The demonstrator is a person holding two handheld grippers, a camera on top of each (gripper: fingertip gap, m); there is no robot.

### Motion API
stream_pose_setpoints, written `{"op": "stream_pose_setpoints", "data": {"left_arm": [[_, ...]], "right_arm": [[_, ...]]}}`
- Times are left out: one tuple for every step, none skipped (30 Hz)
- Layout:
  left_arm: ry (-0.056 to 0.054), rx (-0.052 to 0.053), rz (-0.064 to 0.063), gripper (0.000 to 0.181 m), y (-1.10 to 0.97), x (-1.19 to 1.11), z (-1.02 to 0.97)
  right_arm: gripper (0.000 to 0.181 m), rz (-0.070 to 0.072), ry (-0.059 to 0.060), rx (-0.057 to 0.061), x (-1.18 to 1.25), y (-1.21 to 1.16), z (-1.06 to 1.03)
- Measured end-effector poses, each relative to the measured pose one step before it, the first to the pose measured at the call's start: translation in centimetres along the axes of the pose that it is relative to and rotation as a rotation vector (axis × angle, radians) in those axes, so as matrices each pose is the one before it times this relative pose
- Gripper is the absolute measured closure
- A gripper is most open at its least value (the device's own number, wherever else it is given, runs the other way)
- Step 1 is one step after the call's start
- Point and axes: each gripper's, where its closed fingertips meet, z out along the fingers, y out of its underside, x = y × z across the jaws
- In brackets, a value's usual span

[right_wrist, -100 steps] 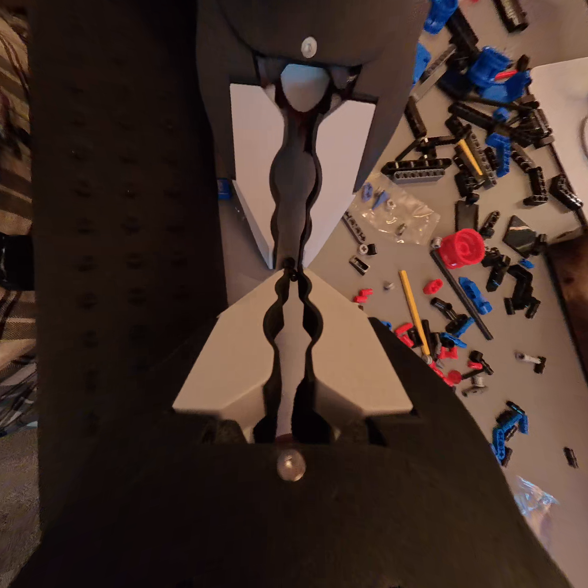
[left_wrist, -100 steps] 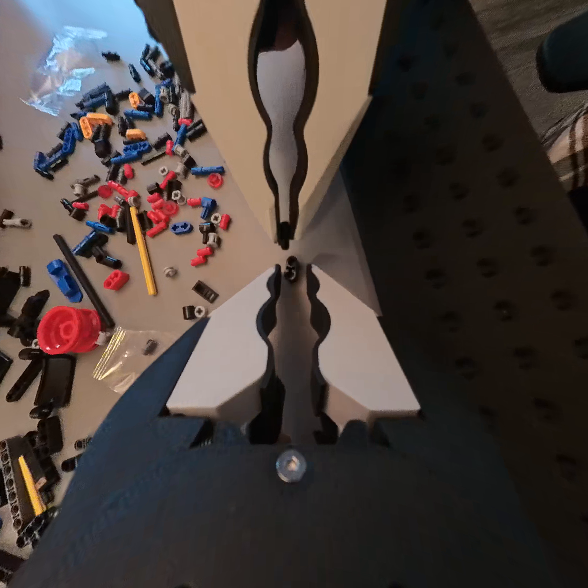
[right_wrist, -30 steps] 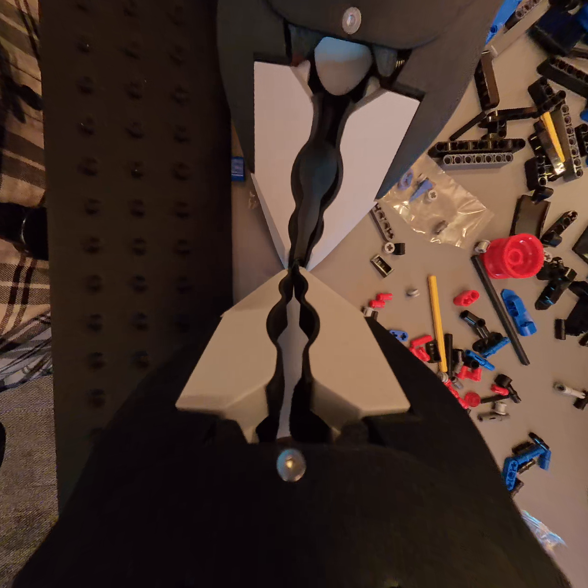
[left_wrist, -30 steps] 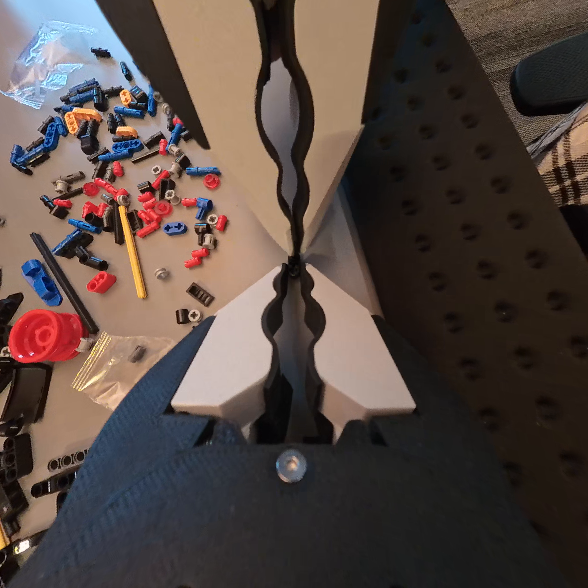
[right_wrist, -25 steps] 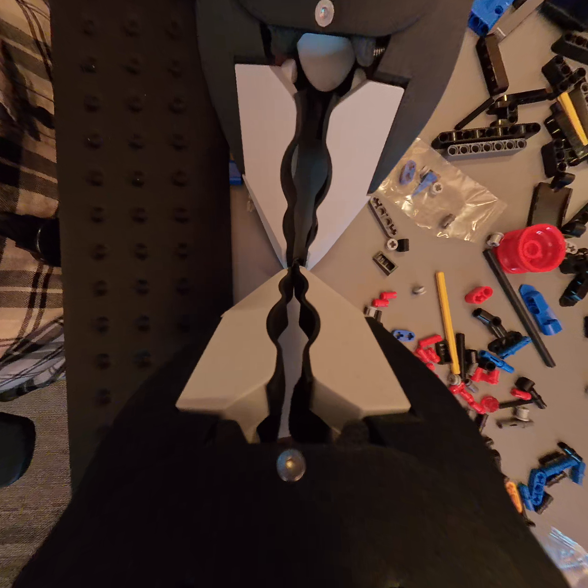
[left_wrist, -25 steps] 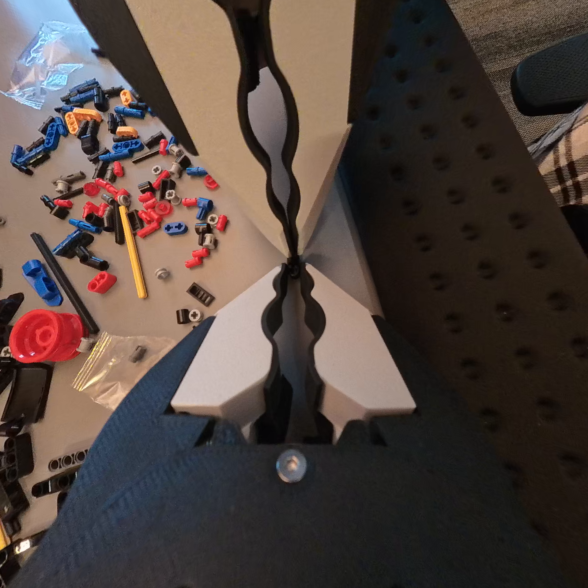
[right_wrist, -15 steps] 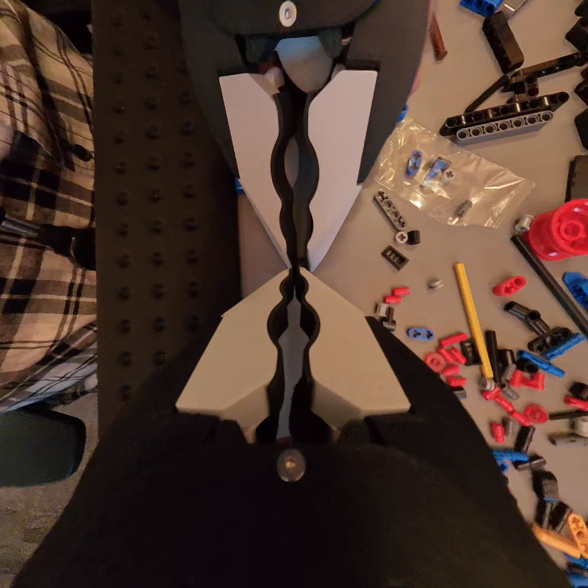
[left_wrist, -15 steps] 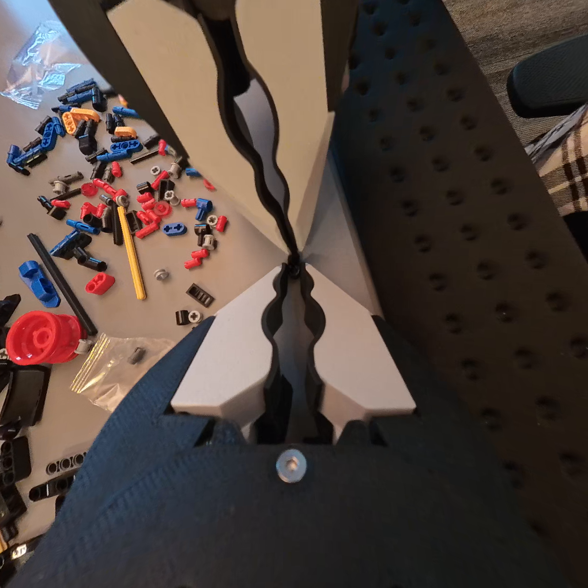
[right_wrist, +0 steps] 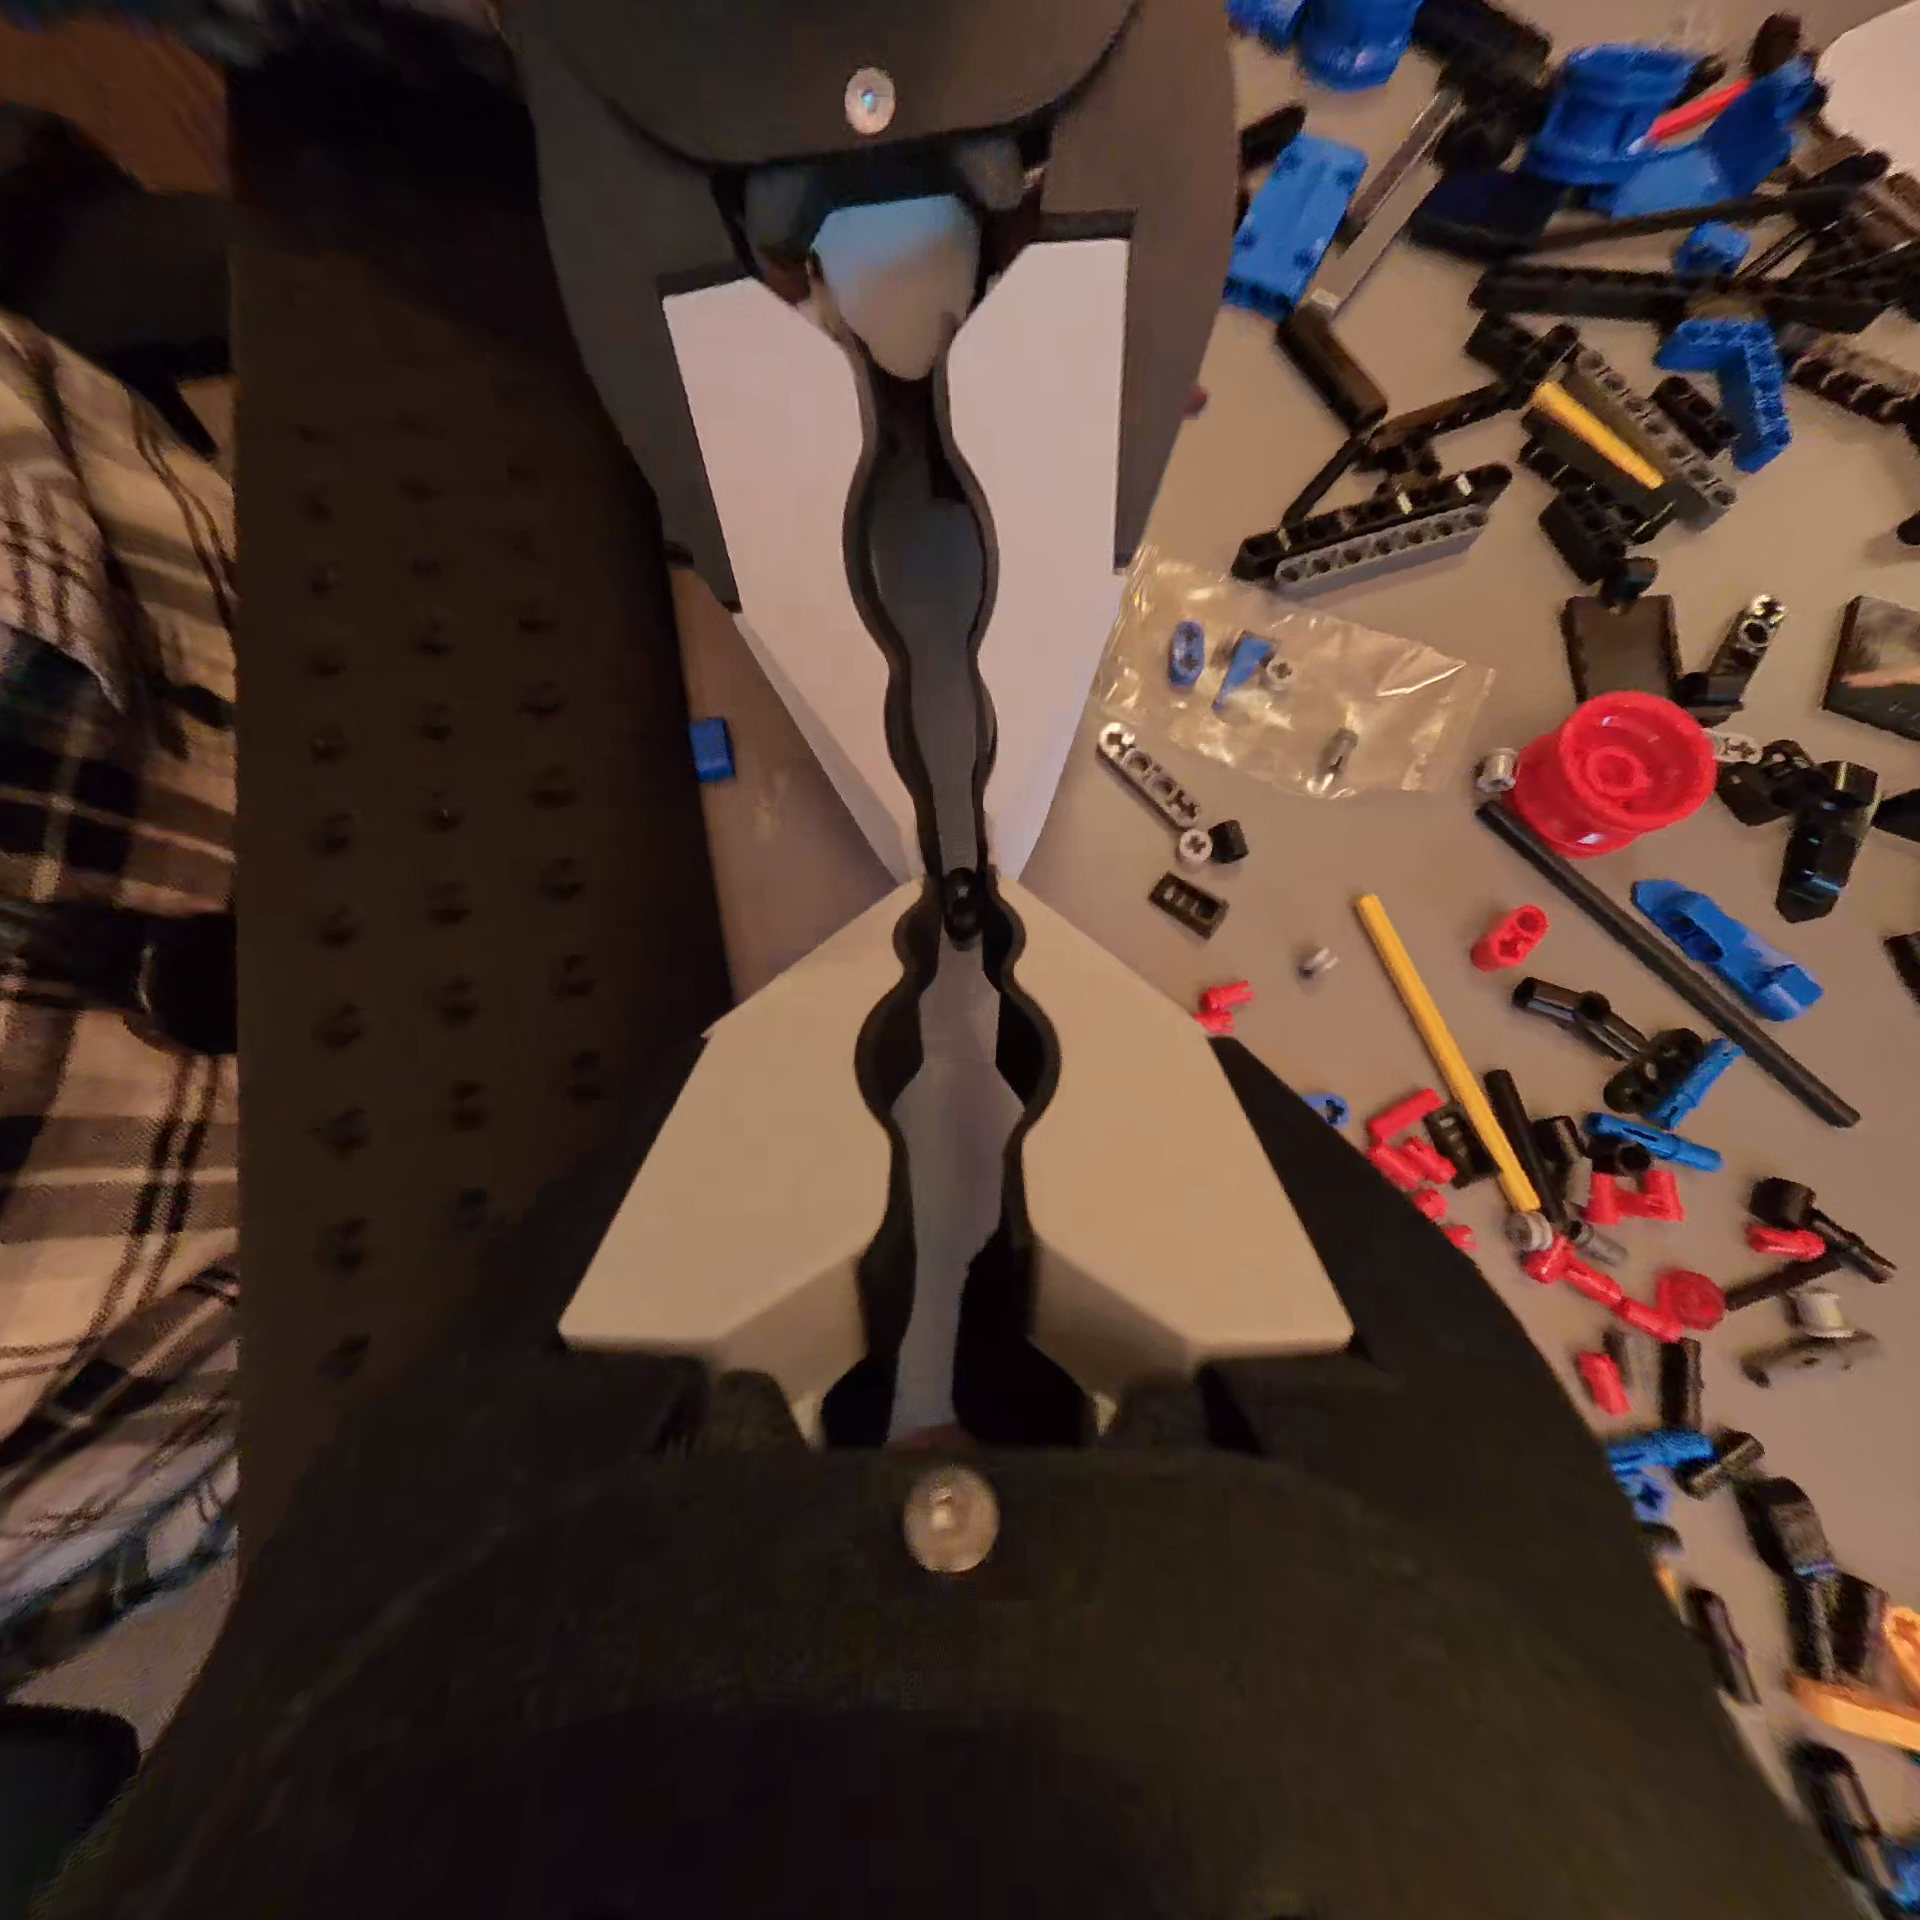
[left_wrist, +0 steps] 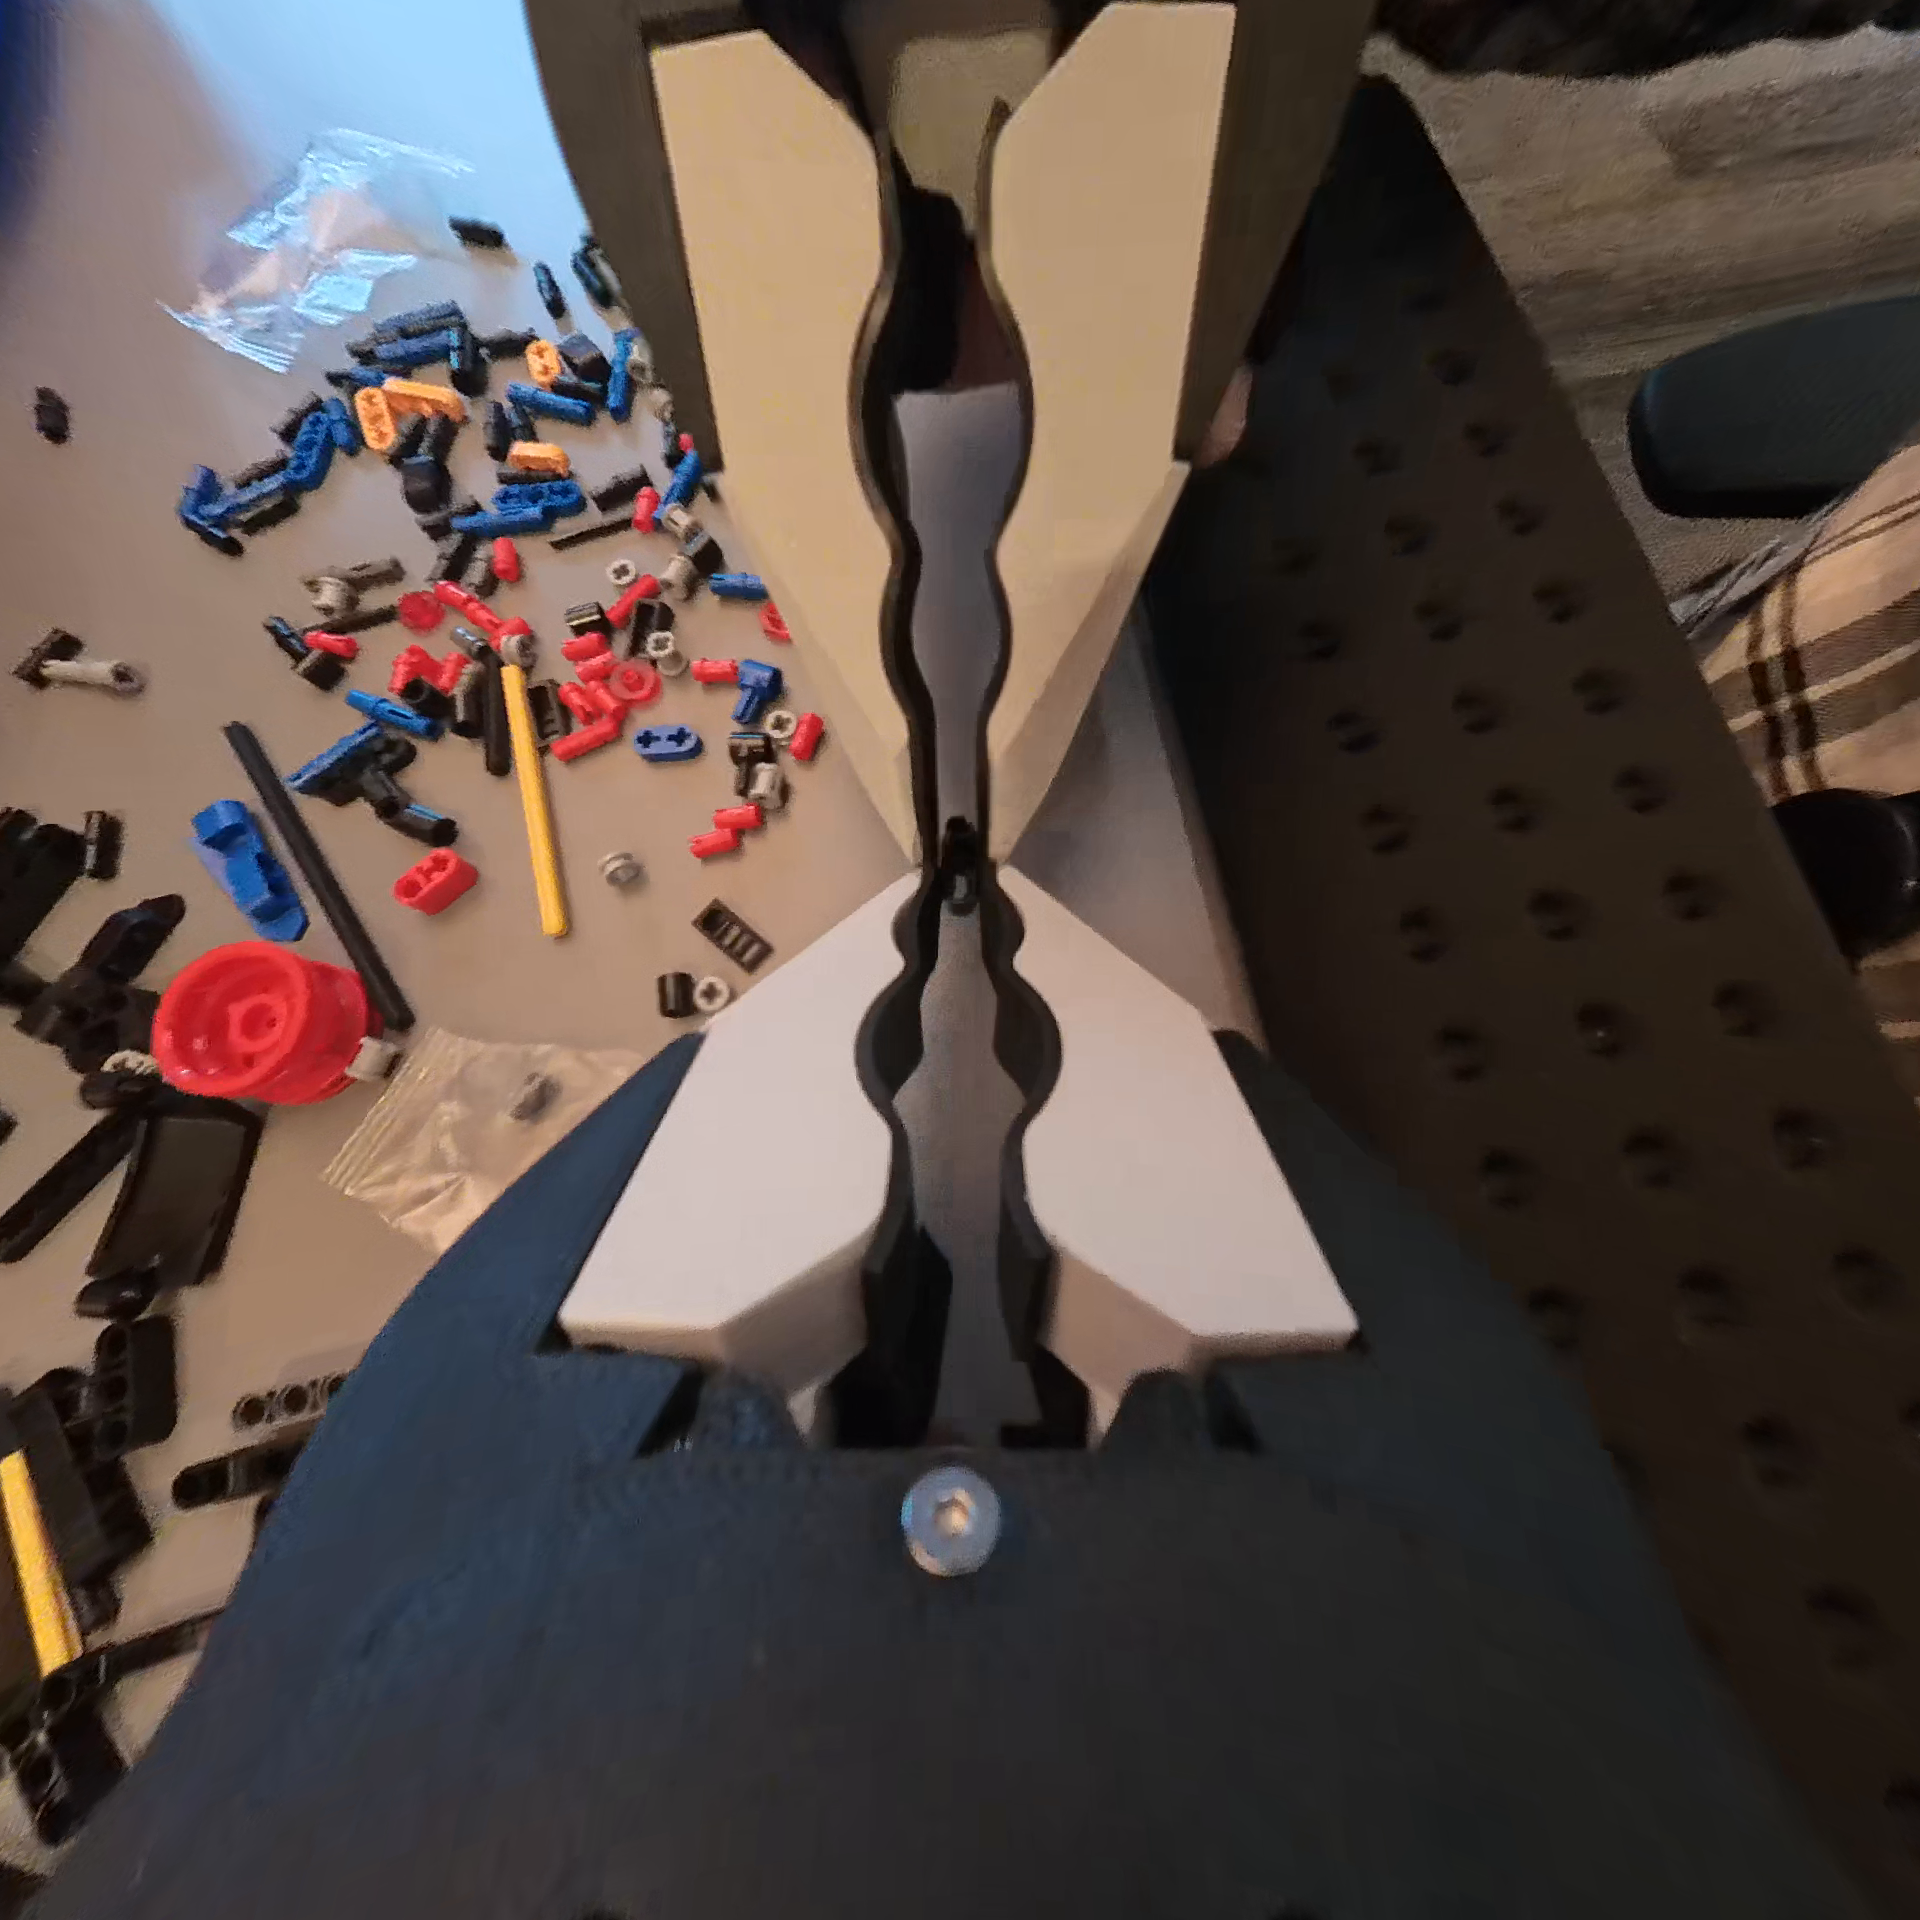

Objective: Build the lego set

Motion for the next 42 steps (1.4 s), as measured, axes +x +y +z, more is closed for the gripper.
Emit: {"op": "stream_pose_setpoints", "data": {"left_arm": [[-0.0047, 0.0162, -0.0077, 0.176, -0.286, -0.162, -0.364], [-0.0002, 0.0129, -0.0063, 0.176, -0.286, -0.096, -0.325], [-0.0026, 0.0062, 0.0028, 0.176, -0.207, -0.118, -0.316], [-0.0042, 0.0039, 0.0077, 0.176, -0.163, -0.138, -0.337], [-0.0082, 0.0047, 0.0034, 0.175, -0.150, -0.236, -0.403], [-0.0037, 0.0075, -0.0032, 0.175, -0.143, -0.187, -0.454], [-0.0043, 0.0098, -0.0047, 0.175, -0.154, -0.177, -0.490], [-0.0128, 0.0122, -0.0025, 0.175, -0.185, -0.279, -0.524], [-0.0120, 0.0112, -0.0030, 0.175, -0.159, -0.252, -0.524], [-0.0110, 0.0111, -0.0058, 0.175, -0.165, -0.248, -0.554], [-0.0130, 0.0140, -0.0071, 0.175, -0.212, -0.283, -0.606], [-0.0125, 0.0107, -0.0072, 0.175, -0.139, -0.293, -0.608], [-0.0105, 0.0102, -0.0066, 0.175, -0.091, -0.241, -0.581], [-0.0110, 0.0128, -0.0087, 0.175, -0.091, -0.234, -0.577], [-0.0105, 0.0132, -0.0115, 0.175, -0.091, -0.221, -0.559], [-0.0112, 0.0104, -0.0085, 0.175, -0.058, -0.177, -0.519], [-0.0170, 0.0085, -0.0038, 0.175, -0.054, -0.197, -0.500], [-0.0213, 0.0095, -0.0017, 0.175, -0.090, -0.243, -0.492], [-0.0145, 0.0120, -0.0020, 0.175, -0.134, -0.155, -0.491], [-0.0186, 0.0154, -0.0011, 0.175, -0.186, -0.232, -0.518], [-0.0219, 0.0175, -0.0050, 0.175, -0.245, -0.312, -0.495], [-0.0178, 0.0187, -0.0074, 0.174, -0.276, -0.273, -0.498], [-0.0169, 0.0136, -0.0037, 0.173, -0.195, -0.223, -0.452], [-0.0291, 0.0065, 0.0062, 0.170, -0.061, -0.351, -0.412], [-0.0481, -0.0027, 0.0169, 0.166, 0.123, -0.556, -0.411], [-0.0482, -0.0038, 0.0210, 0.162, 0.163, -0.474, -0.426], [-0.0484, 0.0185, 0.0136, 0.159, -0.204, -0.427, -0.460], [-0.0484, 0.0265, 0.0076, 0.156, -0.386, -0.377, -0.419], [-0.0464, 0.0151, 0.0171, 0.152, -0.315, -0.245, -0.284], [-0.0564, 0.0026, 0.0302, 0.151, -0.178, -0.296, -0.172], [-0.0573, 0.0032, 0.0379, 0.152, -0.227, -0.228, -0.124], [-0.0508, 0.0034, 0.0326, 0.153, -0.256, -0.135, -0.093], [-0.0418, 0.0075, 0.0250, 0.152, -0.341, -0.050, -0.097], [-0.0352, 0.0058, 0.0216, 0.154, -0.297, 0.008, -0.080], [-0.0234, -0.0143, 0.0219, 0.155, 0.028, 0.131, 0.012], [-0.0147, -0.0192, 0.0231, 0.155, 0.127, 0.242, 0.026], [-0.0272, -0.0075, 0.0155, 0.155, -0.007, 0.024, -0.048], [-0.0236, -0.0043, 0.0145, 0.157, -0.029, 0.037, -0.101], [-0.0261, -0.0105, 0.0148, 0.161, 0.062, -0.046, -0.132], [-0.0255, -0.0100, 0.0167, 0.165, 0.076, -0.050, -0.161], [-0.0175, -0.0092, 0.0207, 0.167, 0.115, -0.003, -0.207], [-0.0069, -0.0085, 0.0123, 0.167, 0.148, 0.077, -0.204]], "right_arm": [[0.176, 0.0160, -0.0055, 0.0342, 0.084, -0.412, -0.211], [0.177, 0.0117, -0.0045, 0.0263, 0.077, -0.410, -0.218], [0.178, 0.0073, -0.0027, 0.0203, 0.089, -0.379, -0.156], [0.178, 0.0044, -0.0026, 0.0190, 0.097, -0.401, -0.105], [0.178, 0.0063, 0.0011, 0.0214, 0.165, -0.454, -0.055], [0.178, 0.0111, -0.0034, 0.0237, 0.126, -0.518, -0.024], [0.178, 0.0116, -0.0067, 0.0248, 0.089, -0.552, 0.000], [0.178, 0.0078, -0.0027, 0.0265, 0.156, -0.600, 0.006], [0.178, 0.0088, -0.0028, 0.0253, 0.158, -0.616, 0.044], [0.178, 0.0106, -0.0057, 0.0261, 0.122, -0.654, 0.085], [0.179, 0.0088, -0.0066, 0.0313, 0.089, -0.755, 0.133], [0.179, 0.0070, -0.0060, 0.0271, 0.094, -0.684, 0.174], [0.179, 0.0043, -0.0061, 0.0220, 0.078, -0.608, 0.218], [0.179, 0.0026, -0.0047, 0.0205, 0.061, -0.602, 0.265], [0.179, 0.0024, -0.0038, 0.0177, 0.052, -0.566, 0.278], [0.179, 0.0013, -0.0046, 0.0137, 0.008, -0.495, 0.296], [0.179, -0.0003, -0.0024, 0.0117, 0.029, -0.460, 0.284], [0.179, 0.0000, 0.0010, 0.0134, 0.075, -0.480, 0.266], [0.179, 0.0067, -0.0070, 0.0150, -0.009, -0.457, 0.242], [0.179, 0.0113, -0.0087, 0.0191, 0.009, -0.505, 0.175], [0.179, 0.0121, -0.0039, 0.0234, 0.087, -0.546, 0.131], [0.178, 0.0164, -0.0076, 0.0269, 0.054, -0.588, 0.115], [0.179, 0.0181, -0.0073, 0.0287, 0.058, -0.594, 0.101], [0.179, 0.0181, -0.0011, 0.0272, 0.120, -0.535, 0.105], [0.178, 0.0185, 0.0007, 0.0230, 0.133, -0.415, 0.122], [0.178, 0.0203, 0.0026, 0.0257, 0.146, -0.412, 0.113], [0.179, 0.0282, -0.0011, 0.0282, 0.104, -0.394, 0.085], [0.179, 0.0337, -0.0067, 0.0342, 0.039, -0.407, 0.065], [0.179, 0.0367, -0.0062, 0.0371, 0.020, -0.369, 0.090], [0.178, 0.0353, -0.0063, 0.0314, -0.002, -0.223, 0.151], [0.178, 0.0303, -0.0089, 0.0289, -0.082, -0.142, 0.208], [0.178, 0.0252, -0.0112, 0.0258, -0.170, -0.088, 0.238], [0.178, 0.0188, -0.0021, 0.0120, -0.070, 0.084, 0.261], [0.178, 0.0110, 0.0023, 0.0134, -0.049, 0.051, 0.243], [0.179, 0.0168, -0.0063, 0.0194, -0.189, -0.059, 0.199], [0.179, 0.0198, -0.0061, 0.0260, -0.180, -0.163, 0.138], [0.179, 0.0126, 0.0009, 0.0260, -0.092, -0.155, 0.079], [0.179, 0.0100, 0.0011, 0.0101, -0.086, 0.052, 0.105], [0.179, 0.0101, -0.0027, 0.0087, -0.172, 0.121, 0.115], [0.179, 0.0134, -0.0023, 0.0120, -0.187, 0.128, 0.095], [0.179, 0.0144, -0.0019, 0.0080, -0.166, 0.189, 0.079], [0.179, 0.0126, -0.0017, -0.0003, -0.100, 0.245, 0.068]]}}
